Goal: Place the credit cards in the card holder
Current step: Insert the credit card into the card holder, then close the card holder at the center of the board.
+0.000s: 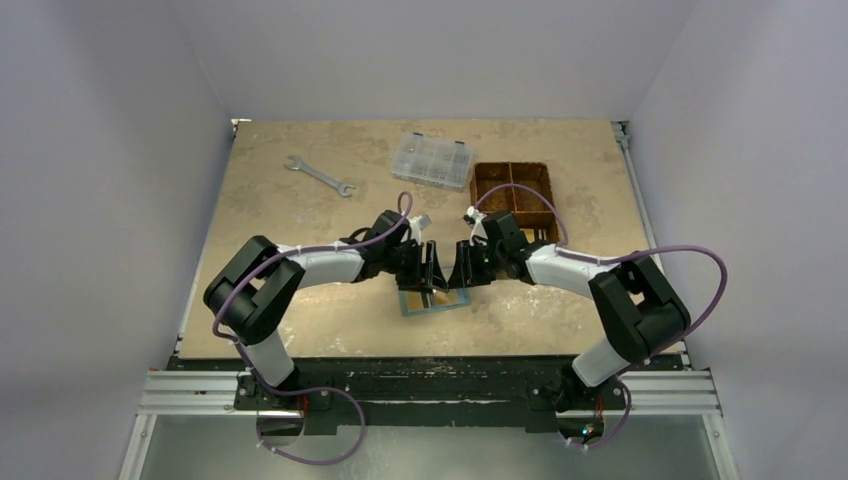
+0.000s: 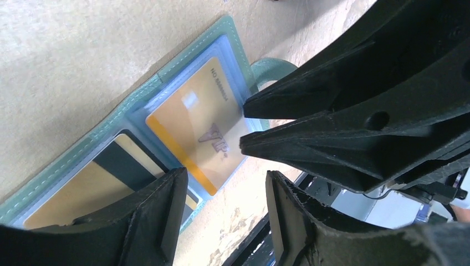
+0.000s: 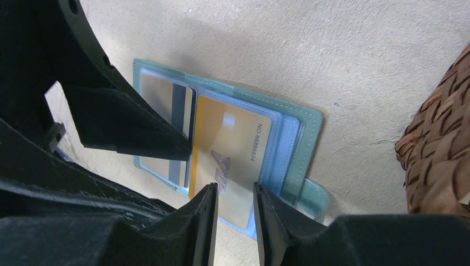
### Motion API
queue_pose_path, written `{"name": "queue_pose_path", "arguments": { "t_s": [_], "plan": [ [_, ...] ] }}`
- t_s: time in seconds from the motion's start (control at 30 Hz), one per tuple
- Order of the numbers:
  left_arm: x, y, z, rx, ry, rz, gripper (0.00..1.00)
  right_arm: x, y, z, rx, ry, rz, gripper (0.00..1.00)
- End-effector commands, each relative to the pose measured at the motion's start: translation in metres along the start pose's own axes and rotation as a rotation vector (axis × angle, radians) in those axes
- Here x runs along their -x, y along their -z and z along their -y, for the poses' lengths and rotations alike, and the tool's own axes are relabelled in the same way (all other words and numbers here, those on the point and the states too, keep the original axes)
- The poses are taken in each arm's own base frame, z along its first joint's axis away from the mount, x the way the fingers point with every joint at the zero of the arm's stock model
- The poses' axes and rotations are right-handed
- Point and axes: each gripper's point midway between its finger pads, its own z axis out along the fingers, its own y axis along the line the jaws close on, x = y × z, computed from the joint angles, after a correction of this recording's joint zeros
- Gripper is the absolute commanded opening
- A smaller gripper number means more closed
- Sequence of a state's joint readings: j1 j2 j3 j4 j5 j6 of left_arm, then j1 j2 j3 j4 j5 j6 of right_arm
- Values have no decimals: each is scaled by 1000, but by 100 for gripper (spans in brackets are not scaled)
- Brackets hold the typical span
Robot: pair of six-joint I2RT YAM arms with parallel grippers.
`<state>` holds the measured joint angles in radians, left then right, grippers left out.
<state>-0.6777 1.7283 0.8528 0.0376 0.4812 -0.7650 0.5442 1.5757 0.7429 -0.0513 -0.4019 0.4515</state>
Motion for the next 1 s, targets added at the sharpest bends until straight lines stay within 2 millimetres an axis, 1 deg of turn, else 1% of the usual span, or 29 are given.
{"name": "queue_pose_path", "arguments": {
  "t_s": [0.0,0.07,0.2,0.3,0.37,0.43,0.5,0.57,0.6,0.73,0.8,0.87,0.97],
  "plan": [
    [20,30,5,-15,-42,79,58,3,13,0,-32,37,25,38],
    [21,46,6,-22,-34,84,59,-1,15,3,-42,38,21,40],
    [23,69,5,-24,-20,115,60,-3,16,11,-81,51,21,45],
    [21,82,-13,40,18,147,63,-3,14,18,-116,59,16,48],
    [17,87,-29,83,54,169,68,-2,11,22,-129,60,14,49],
    [13,86,-35,80,92,180,71,-2,7,23,-130,56,11,49],
    [6,81,-40,67,125,176,75,-3,4,22,-116,51,3,49],
    [-3,74,-45,56,160,158,77,-3,2,21,-104,48,4,48],
    [-1,71,-45,37,169,171,78,-4,1,20,-99,46,5,48],
    [-9,61,-48,-1,215,166,84,-6,-2,18,-77,38,-2,48],
    [-11,55,-44,-30,217,148,85,-8,-4,17,-65,34,-6,47],
    [-9,49,-34,-72,213,142,85,-9,-7,15,-48,28,-11,46],
    [-3,50,-17,-157,231,163,85,-11,-10,10,-17,23,-16,46]
  ]
}}
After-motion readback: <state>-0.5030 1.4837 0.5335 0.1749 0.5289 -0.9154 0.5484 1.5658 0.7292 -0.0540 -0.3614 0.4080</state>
